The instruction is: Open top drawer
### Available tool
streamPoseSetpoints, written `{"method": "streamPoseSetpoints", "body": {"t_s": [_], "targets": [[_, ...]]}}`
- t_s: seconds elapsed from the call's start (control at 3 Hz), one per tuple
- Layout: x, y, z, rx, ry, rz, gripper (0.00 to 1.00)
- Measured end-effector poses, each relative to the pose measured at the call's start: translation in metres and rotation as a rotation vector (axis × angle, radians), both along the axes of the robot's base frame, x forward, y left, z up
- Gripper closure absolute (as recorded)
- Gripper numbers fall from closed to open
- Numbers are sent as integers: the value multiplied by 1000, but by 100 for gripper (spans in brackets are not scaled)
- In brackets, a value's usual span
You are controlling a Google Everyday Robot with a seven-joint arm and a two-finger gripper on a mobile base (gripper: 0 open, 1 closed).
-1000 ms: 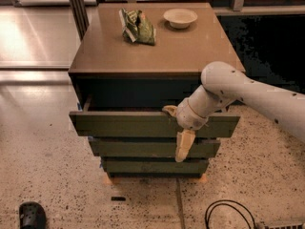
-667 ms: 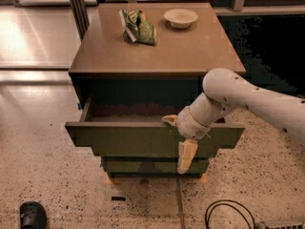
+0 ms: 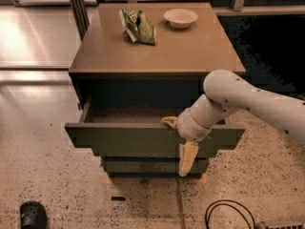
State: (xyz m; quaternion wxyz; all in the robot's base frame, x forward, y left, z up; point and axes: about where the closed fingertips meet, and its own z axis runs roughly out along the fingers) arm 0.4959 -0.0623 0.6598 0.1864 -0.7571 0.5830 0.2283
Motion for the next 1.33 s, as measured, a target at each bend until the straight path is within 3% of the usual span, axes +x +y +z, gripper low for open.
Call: {"method": "streamPoseSetpoints", "body": {"t_s": [0.67, 1.33], "targets": [[-26, 3, 15, -19, 14, 87, 0], [-34, 1, 6, -15, 46, 98, 0]]}}
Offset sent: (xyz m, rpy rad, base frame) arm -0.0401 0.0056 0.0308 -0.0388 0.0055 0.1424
